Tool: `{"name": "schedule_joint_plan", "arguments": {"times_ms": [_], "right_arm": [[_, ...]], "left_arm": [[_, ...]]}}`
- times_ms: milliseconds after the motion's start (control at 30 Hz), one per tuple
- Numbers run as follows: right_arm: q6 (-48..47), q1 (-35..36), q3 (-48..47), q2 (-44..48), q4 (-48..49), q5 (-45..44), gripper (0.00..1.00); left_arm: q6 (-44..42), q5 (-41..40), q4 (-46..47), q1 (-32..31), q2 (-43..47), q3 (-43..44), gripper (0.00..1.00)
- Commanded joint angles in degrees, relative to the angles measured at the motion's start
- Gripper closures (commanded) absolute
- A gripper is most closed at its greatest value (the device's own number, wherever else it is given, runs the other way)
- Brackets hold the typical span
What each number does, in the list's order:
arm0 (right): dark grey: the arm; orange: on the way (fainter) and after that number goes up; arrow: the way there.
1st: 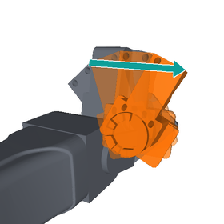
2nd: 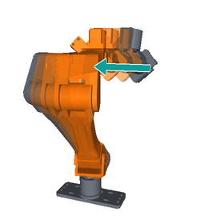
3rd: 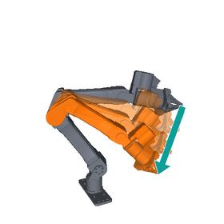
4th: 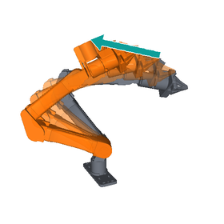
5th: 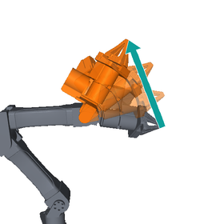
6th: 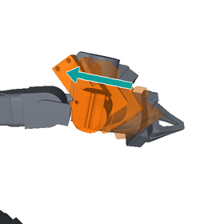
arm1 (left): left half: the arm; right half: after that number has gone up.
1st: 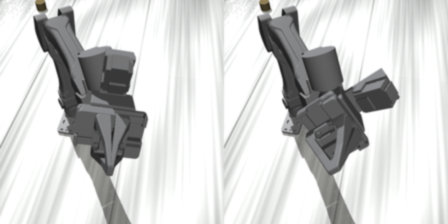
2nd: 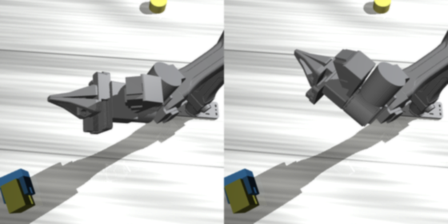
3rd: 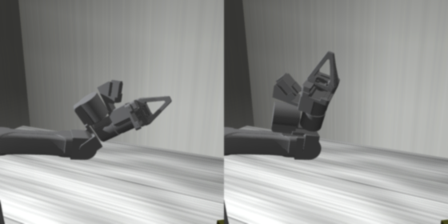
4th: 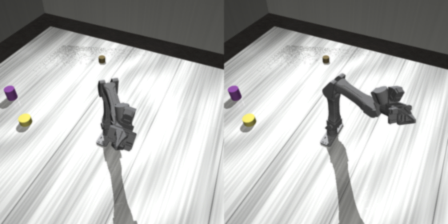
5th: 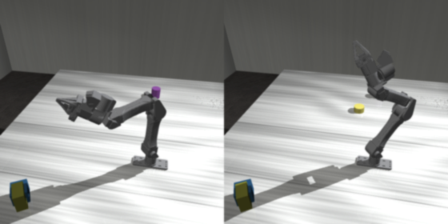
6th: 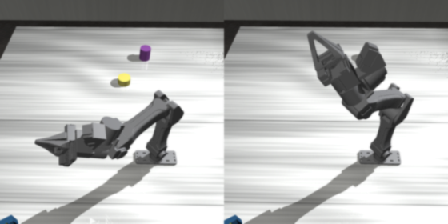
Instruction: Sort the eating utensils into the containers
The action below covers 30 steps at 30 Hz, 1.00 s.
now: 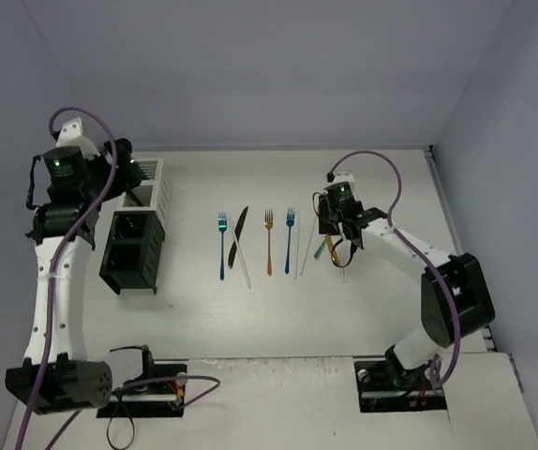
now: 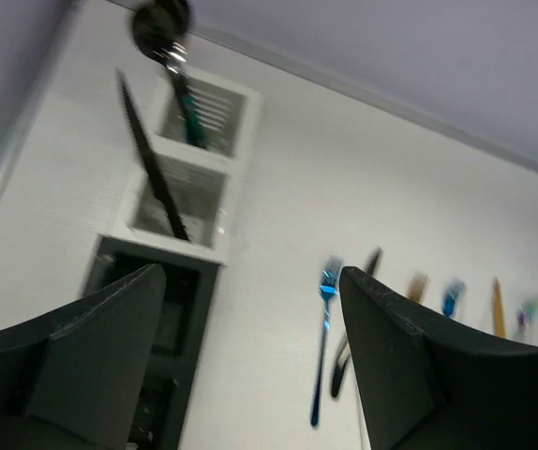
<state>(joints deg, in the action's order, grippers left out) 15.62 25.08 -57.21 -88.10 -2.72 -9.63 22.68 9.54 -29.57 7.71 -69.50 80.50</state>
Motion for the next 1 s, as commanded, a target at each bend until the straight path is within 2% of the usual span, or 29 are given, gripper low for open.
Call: {"name": "schedule_joint_plan", "arguments": {"times_ms": [0, 100, 233, 500, 667, 967], "right_arm": [[-4.14, -0.48, -7.14, -6.56, 1.4, 1.56, 0.61], [-5.49, -1.11, -9.5, -10.67, 1.4, 3.24, 0.59], [-7.47, -1.48, -11.5, -15.24, 1.4, 5.04, 0.54], [-10.08, -3.03, -12.56, -19.83, 1.75, 8.25, 0.52], [-10.77, -3.39, -11.3, -20.34, 1.66, 9.11, 0.52], [-7.91, -3.99, -4.84, -15.88, -0.42, 6.65, 0.52]], "left_arm": [[-0.34, 4.36, -2.93, -6.72, 7.37, -8.89, 0.28], [0.25, 7.16, -3.86, -10.05, 11.82, -13.99, 0.28], [-0.22, 7.8, -5.48, -11.46, 15.95, -18.77, 0.28], [-0.88, 9.01, -6.73, -11.66, 17.56, -20.91, 0.28], [-0.79, 9.19, -6.73, -11.93, 17.03, -21.34, 0.28], [0.2, 9.71, -6.73, -12.77, 17.13, -20.92, 0.28]]}}
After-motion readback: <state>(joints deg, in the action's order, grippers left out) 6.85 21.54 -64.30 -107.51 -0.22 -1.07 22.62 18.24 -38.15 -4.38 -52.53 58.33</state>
